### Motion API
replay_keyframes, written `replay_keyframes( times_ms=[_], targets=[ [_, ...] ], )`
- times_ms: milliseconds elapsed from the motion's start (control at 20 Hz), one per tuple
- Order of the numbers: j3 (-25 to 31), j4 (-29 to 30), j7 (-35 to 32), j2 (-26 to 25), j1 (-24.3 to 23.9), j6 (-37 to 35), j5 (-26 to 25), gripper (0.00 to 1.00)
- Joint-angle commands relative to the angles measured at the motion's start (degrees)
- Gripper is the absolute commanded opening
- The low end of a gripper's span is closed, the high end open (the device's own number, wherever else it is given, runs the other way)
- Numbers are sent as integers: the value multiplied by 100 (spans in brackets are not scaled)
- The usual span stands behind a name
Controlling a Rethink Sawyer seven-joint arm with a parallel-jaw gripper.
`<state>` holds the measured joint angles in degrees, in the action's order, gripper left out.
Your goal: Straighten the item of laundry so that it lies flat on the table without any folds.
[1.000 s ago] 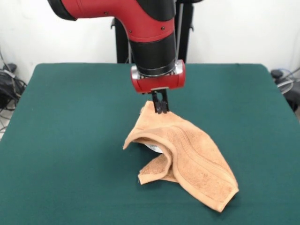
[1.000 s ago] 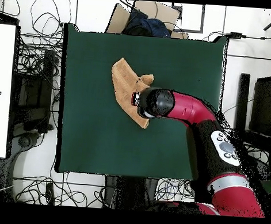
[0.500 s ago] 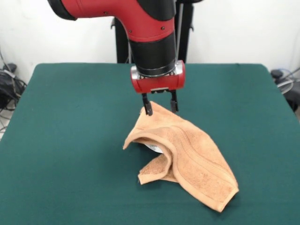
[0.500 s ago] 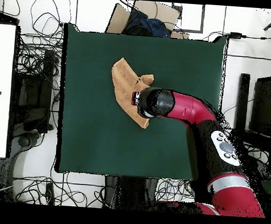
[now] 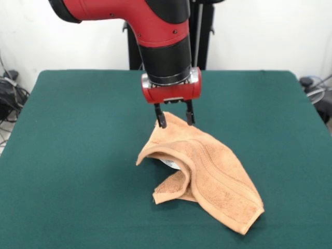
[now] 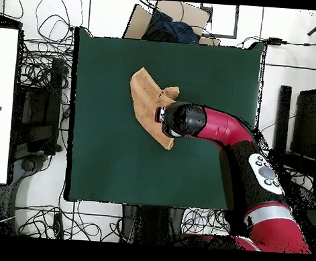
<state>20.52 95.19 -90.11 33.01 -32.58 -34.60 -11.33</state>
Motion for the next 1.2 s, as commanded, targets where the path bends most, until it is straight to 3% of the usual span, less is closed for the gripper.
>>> replay_keyframes(
  times_ms=[50, 600, 850, 1200],
  targets=[
    [326, 160, -405, -544, -131, -369, 378, 100],
    [423, -90, -182, -1083, -285, -115, 371, 100],
    [92, -593, 67, -651, 16, -377, -112, 100],
    [41, -945, 331, -501, 95, -694, -281, 100]
  ],
)
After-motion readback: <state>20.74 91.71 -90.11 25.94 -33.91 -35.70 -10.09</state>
